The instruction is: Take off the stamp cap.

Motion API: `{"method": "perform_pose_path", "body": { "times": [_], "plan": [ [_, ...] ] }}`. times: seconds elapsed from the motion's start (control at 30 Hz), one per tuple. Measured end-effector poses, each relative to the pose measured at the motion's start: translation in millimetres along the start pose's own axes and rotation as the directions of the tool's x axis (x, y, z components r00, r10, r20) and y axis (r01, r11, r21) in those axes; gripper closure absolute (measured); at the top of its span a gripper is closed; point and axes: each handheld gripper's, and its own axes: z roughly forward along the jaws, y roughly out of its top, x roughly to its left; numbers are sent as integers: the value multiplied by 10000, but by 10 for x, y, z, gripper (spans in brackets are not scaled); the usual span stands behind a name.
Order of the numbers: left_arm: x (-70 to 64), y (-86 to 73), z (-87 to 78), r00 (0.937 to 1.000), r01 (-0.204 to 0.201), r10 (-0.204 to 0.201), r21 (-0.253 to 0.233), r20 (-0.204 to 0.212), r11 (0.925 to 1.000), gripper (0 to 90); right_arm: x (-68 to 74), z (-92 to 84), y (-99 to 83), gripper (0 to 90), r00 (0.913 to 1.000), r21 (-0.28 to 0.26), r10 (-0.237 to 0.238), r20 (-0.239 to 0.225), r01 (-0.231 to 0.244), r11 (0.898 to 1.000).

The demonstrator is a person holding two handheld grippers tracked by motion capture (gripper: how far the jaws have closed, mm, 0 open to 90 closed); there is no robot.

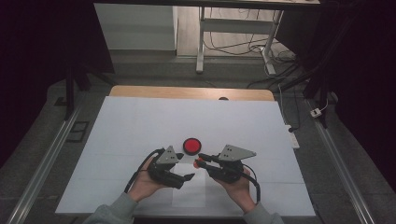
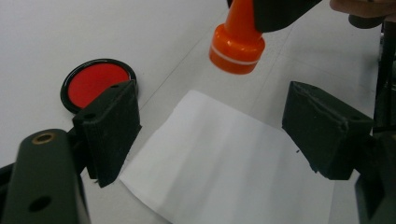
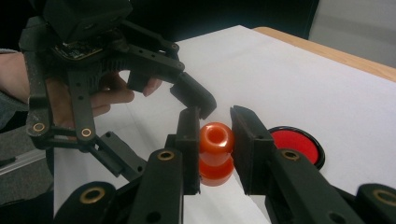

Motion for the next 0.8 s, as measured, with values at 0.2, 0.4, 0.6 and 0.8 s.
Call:
{"method": "perform_pose_path", "body": {
  "times": [0.2,0.4,0.6,0.8],
  "plan": [
    [-32,6,32,10000,-56,56,55,27,10000,198,5,18,-10,719,10000,13,-1,-10,1,10000],
    [-57,25,62,9996,85,-84,-59,251,9999,206,12,17,-10,720,10000,26,-21,0,21,10000],
    [-82,45,143,9999,-21,19,128,151,9999,209,18,26,-17,719,10000,84,-50,-21,50,10000],
    [-85,56,195,10000,-15,13,213,64,9998,213,26,32,-17,719,10000,90,-74,-50,75,9999]
  ]
}}
